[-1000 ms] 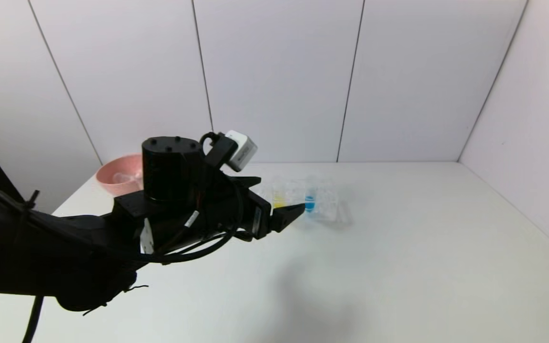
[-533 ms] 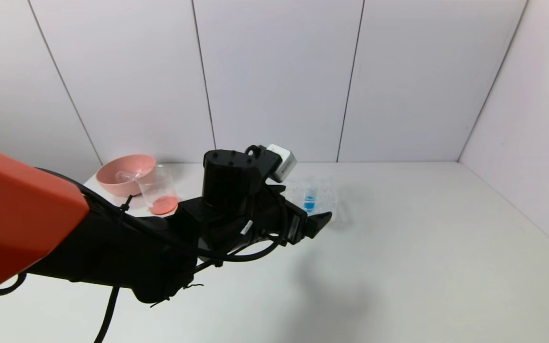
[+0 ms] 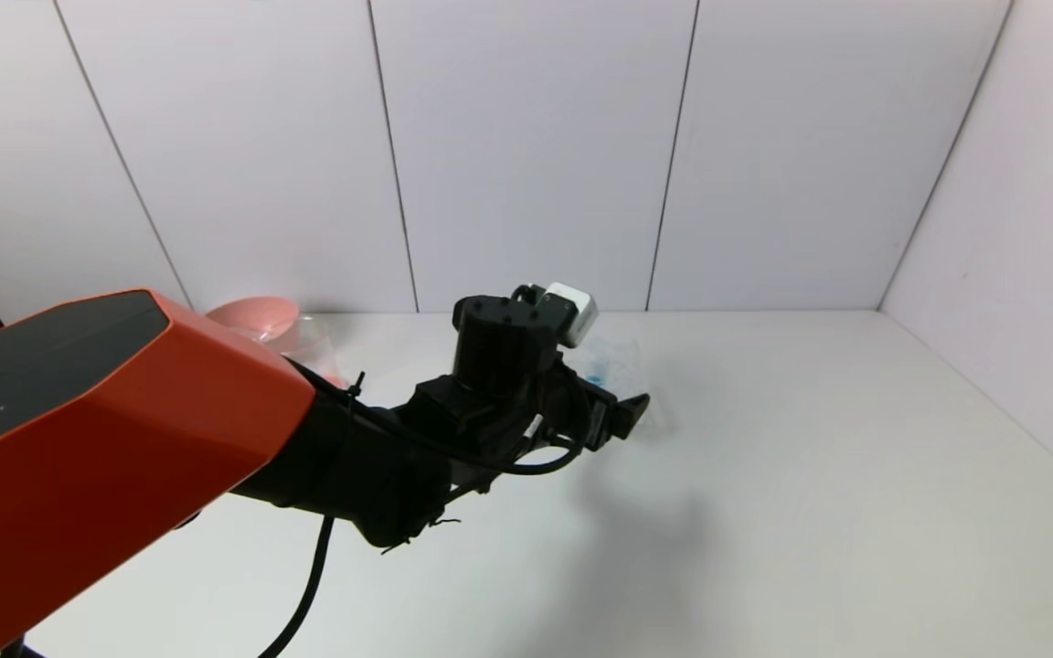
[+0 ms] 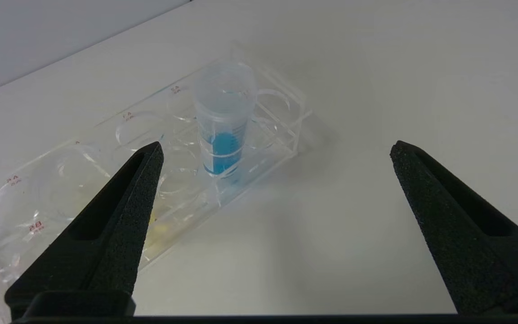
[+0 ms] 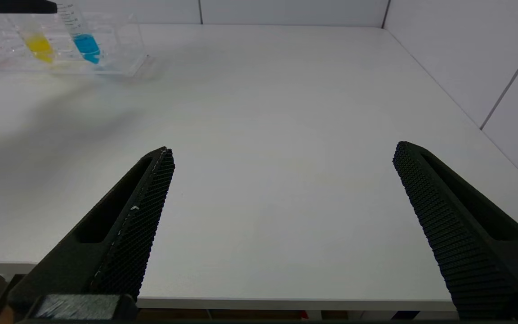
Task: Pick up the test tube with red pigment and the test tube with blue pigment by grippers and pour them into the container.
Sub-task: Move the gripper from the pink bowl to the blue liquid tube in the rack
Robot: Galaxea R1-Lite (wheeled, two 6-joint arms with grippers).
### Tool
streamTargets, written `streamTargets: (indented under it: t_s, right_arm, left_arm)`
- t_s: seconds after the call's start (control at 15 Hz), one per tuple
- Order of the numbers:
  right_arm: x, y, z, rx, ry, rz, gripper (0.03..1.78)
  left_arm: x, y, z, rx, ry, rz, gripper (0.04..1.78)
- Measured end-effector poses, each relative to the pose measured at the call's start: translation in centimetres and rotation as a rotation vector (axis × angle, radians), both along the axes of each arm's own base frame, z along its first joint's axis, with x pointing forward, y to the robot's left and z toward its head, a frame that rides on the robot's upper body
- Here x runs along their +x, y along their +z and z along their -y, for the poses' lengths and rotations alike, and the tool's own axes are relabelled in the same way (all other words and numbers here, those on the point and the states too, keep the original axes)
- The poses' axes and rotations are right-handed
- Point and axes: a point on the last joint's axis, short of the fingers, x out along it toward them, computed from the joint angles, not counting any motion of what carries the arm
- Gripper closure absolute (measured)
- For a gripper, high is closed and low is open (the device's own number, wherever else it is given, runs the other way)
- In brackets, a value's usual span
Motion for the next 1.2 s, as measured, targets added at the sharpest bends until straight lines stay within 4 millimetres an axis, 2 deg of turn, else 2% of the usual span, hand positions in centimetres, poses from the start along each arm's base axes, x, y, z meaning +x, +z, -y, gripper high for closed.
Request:
streamTargets:
  t_s: [0.47,1.2]
  right_arm:
    - [0.0,0.0,0.0,0.000,-0.001,0.000,0.04]
    - [0.0,0.0,0.0,0.000,0.000,0.000,0.04]
  left_arm:
    - [2.0,-1.5,3.3,0.001,0.113,0.015,0.06]
    - [3.4,-2.1,4.7,-0.011,0.200,0.011,0.06]
